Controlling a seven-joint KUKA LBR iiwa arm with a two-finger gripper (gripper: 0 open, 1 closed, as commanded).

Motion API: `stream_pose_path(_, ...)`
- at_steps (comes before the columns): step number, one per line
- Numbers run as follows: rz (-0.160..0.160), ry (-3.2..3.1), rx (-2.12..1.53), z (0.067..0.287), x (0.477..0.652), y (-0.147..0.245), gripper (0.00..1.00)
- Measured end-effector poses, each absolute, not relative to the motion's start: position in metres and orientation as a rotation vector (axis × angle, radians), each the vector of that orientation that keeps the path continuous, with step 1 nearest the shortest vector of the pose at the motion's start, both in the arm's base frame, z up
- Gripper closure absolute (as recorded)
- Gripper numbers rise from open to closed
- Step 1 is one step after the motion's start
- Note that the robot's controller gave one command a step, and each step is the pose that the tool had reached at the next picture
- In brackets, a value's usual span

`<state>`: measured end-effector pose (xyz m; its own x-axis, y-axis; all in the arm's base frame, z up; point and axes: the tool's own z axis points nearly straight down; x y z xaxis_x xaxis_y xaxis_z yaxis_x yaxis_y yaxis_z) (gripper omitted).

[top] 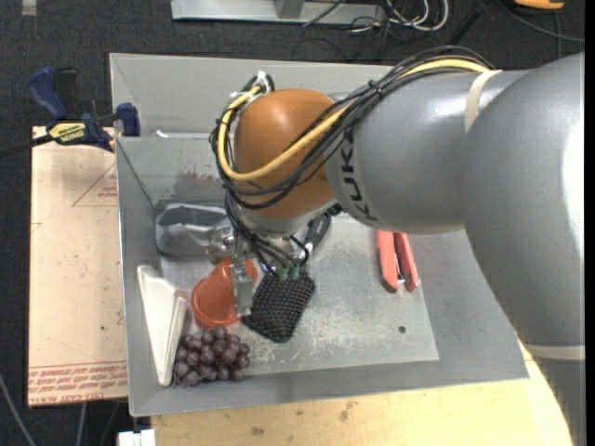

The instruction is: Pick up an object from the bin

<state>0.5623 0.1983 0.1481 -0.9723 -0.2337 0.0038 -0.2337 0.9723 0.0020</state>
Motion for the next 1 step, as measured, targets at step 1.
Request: stream_pose_path(1, -0.001, -3.104, 0.486, 0.219, 0.5836, 0.1837, 1.0)
